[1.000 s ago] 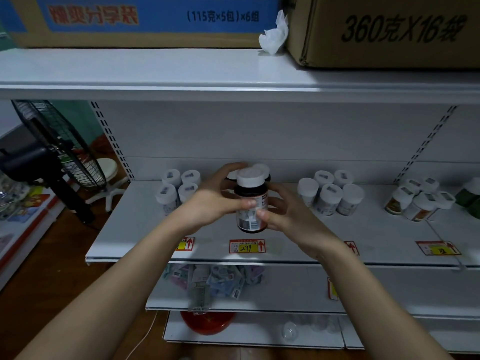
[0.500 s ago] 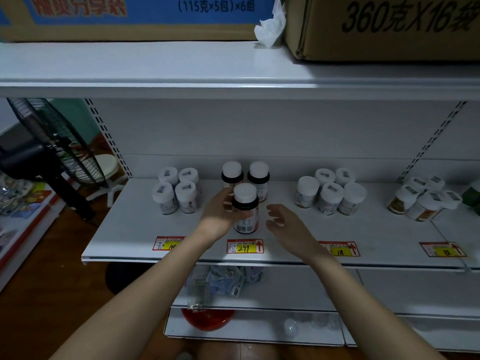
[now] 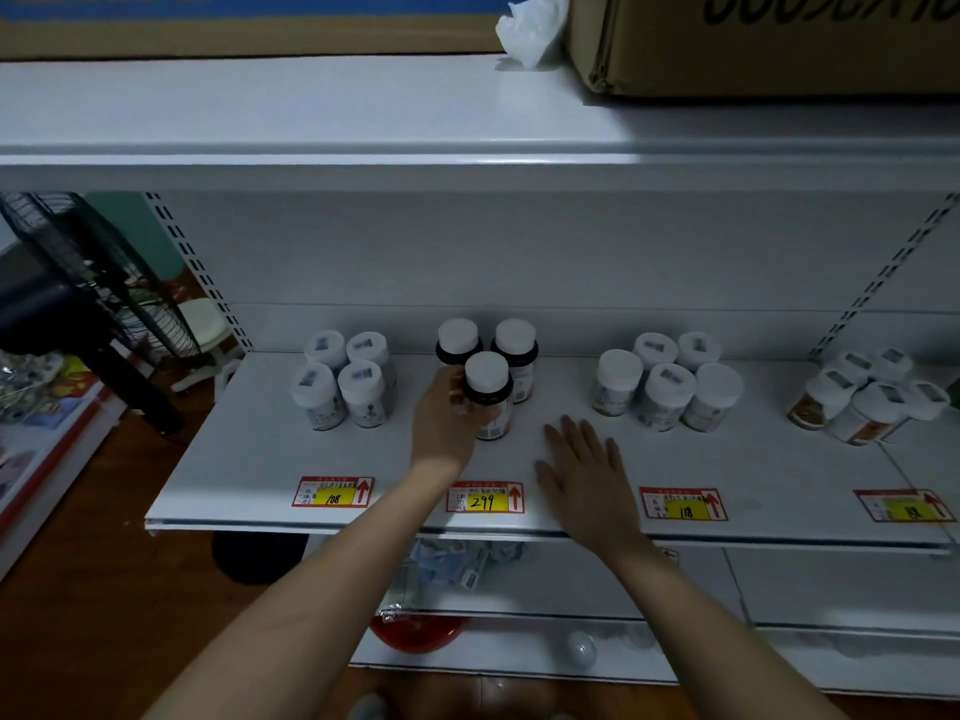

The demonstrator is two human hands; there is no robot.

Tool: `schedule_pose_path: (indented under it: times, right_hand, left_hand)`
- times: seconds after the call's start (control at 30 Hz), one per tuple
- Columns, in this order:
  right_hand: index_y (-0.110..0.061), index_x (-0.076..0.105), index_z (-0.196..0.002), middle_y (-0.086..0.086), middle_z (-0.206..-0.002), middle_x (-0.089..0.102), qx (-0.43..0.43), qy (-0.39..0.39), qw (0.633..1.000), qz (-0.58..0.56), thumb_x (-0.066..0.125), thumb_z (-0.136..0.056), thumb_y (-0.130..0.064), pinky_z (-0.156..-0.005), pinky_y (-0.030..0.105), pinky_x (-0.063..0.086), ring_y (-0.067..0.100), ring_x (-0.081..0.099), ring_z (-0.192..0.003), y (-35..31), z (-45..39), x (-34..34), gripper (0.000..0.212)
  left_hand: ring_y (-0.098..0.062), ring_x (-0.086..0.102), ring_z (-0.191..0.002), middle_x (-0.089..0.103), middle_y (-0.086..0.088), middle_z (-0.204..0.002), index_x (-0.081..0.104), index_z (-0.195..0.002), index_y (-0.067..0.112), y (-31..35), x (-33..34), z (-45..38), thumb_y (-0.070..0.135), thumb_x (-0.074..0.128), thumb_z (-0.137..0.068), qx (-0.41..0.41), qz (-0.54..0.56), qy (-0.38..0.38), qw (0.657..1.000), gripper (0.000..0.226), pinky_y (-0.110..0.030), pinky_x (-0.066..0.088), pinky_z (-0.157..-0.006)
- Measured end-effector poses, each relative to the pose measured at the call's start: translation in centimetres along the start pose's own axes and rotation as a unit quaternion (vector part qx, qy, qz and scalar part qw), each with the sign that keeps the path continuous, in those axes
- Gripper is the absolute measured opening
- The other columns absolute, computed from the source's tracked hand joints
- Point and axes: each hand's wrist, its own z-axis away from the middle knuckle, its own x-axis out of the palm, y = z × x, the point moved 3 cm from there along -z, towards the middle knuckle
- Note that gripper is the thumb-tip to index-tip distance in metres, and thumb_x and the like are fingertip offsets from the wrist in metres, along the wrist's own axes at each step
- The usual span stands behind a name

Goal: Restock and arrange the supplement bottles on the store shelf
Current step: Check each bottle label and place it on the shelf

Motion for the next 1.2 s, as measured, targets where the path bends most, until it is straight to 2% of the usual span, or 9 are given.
schedule_pose_path:
  times: [0.17,0.27,0.33,0.4,0.53,0.7,0.87,1.07,1.2]
  right_hand:
    - [-0.025,0.019,-0.157,0.002,-0.167,0.010,-0.005,0.013,1.000,-0.001,0.001,-0.090,-0.059,-0.123,0.045,0.002,0.022,0.004,-0.154,0.3,0.0,0.2,0.078]
    - [-0.025,0.021,-0.157,0.002,-0.166,0.011,-0.006,0.018,1.000,-0.007,0.003,-0.091,-0.059,-0.124,0.045,0.003,0.022,0.005,-0.154,0.3,0.0,0.3,0.077]
    - [-0.025,0.020,-0.157,0.001,-0.166,0.011,-0.005,0.019,1.000,-0.009,0.002,-0.091,-0.060,-0.124,0.045,0.002,0.022,0.005,-0.154,0.3,0.0,0.4,0.077]
    - [-0.026,0.020,-0.157,0.001,-0.166,0.011,-0.006,0.022,1.000,-0.007,0.002,-0.090,-0.060,-0.124,0.044,0.002,0.021,0.005,-0.154,0.2,-0.1,0.3,0.077]
    - [-0.026,0.022,-0.157,0.001,-0.166,0.013,-0.004,0.027,1.000,-0.005,0.004,-0.091,-0.059,-0.124,0.044,0.003,0.021,0.006,-0.154,0.3,-0.1,0.4,0.076]
    - [-0.025,0.027,-0.156,0.002,-0.165,0.018,-0.006,0.037,0.999,-0.001,0.009,-0.093,-0.058,-0.123,0.045,0.006,0.023,0.011,-0.153,0.4,-0.2,0.6,0.073]
    - [-0.024,0.030,-0.155,0.002,-0.164,0.020,-0.005,0.044,0.999,-0.002,0.013,-0.094,-0.057,-0.123,0.045,0.008,0.023,0.013,-0.153,0.4,-0.2,0.7,0.071]
    - [-0.025,0.031,-0.154,0.002,-0.164,0.023,-0.005,0.049,0.999,-0.002,0.017,-0.095,-0.057,-0.123,0.045,0.009,0.023,0.016,-0.152,0.5,-0.3,0.7,0.069]
    - [-0.026,0.031,-0.154,0.001,-0.164,0.022,-0.004,0.047,0.999,-0.005,0.017,-0.093,-0.059,-0.123,0.044,0.008,0.022,0.015,-0.153,0.6,-0.3,0.4,0.071]
  left_hand:
    - [-0.011,0.055,-0.098,0.058,0.005,-0.107,0.057,-0.123,0.007,-0.2,0.2,-0.3,0.008,0.078,-0.082,0.020,-0.009,0.004,1.000,0.046,0.003,0.037,-0.067]
    - [-0.009,0.056,-0.098,0.059,0.008,-0.108,0.054,-0.116,0.017,-0.3,0.0,-0.4,0.008,0.079,-0.082,0.023,0.021,-0.012,0.999,0.043,0.003,0.040,-0.069]
    - [-0.004,0.057,-0.093,0.058,0.014,-0.105,0.050,-0.114,0.023,-0.4,-0.3,-0.4,0.010,0.079,-0.082,0.017,0.048,-0.015,0.999,0.045,0.000,0.043,-0.070]
    - [-0.002,0.056,-0.094,0.058,0.007,-0.108,0.050,-0.118,0.021,-0.6,-0.9,-0.6,0.020,0.075,-0.087,0.000,0.065,0.011,0.998,0.040,-0.005,0.044,-0.071]
    - [-0.018,0.059,-0.104,0.059,-0.003,-0.113,0.050,-0.123,0.014,-1.0,-2.1,-2.7,0.030,0.067,-0.094,-0.034,0.120,0.063,0.990,0.038,-0.010,0.044,-0.075]
    - [-0.016,0.056,-0.111,0.055,0.003,-0.122,0.048,-0.138,0.018,-0.6,-2.1,-5.9,0.028,0.069,-0.092,-0.090,0.138,0.022,0.986,0.052,-0.031,0.048,-0.091]
    - [-0.023,0.057,-0.120,0.060,-0.003,-0.133,0.054,-0.137,0.019,-1.5,-1.1,-7.8,0.020,0.070,-0.092,-0.131,0.178,-0.064,0.973,0.047,-0.037,0.050,-0.091]
    - [-0.024,0.056,-0.121,0.060,-0.003,-0.133,0.056,-0.135,0.019,-1.8,-1.4,-7.8,0.020,0.068,-0.093,-0.138,0.188,-0.054,0.971,0.044,-0.043,0.054,-0.092]
    - [-0.018,0.057,-0.110,0.060,-0.001,-0.131,0.056,-0.136,0.019,-1.0,-2.4,-7.7,0.019,0.068,-0.093,-0.130,0.192,-0.034,0.972,0.044,-0.045,0.054,-0.090]
